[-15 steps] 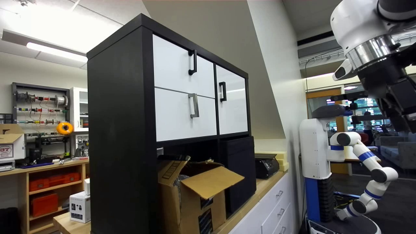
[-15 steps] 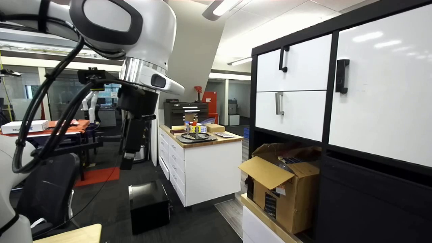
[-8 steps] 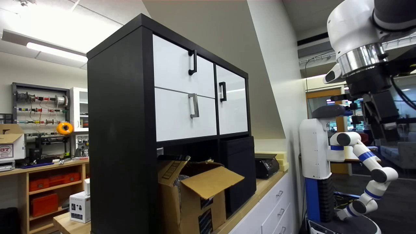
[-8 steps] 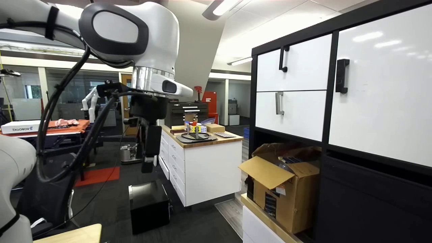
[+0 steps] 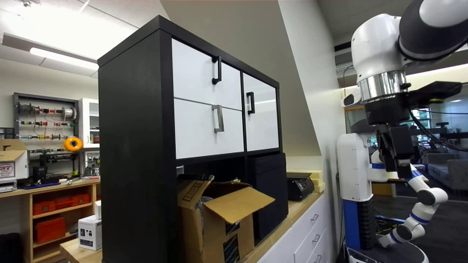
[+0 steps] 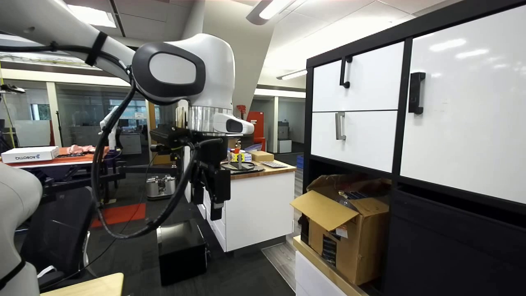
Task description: Pull out the brown box from underneath the cabinet
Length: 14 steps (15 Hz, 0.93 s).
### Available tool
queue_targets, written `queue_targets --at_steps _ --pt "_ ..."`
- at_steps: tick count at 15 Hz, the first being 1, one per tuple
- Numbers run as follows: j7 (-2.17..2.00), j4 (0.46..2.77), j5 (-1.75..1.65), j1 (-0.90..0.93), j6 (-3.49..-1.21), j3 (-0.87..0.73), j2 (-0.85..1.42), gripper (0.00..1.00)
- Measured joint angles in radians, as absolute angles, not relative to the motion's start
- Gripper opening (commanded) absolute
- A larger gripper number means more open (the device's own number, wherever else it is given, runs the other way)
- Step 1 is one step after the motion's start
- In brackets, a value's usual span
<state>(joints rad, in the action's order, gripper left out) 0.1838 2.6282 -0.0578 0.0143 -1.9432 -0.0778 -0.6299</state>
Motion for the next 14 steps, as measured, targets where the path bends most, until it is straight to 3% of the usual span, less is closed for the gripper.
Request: queue_targets --at_steps 14 --pt "0.407 2.456 -0.025 0.079 -2.24 -0.072 -0.257 1.0"
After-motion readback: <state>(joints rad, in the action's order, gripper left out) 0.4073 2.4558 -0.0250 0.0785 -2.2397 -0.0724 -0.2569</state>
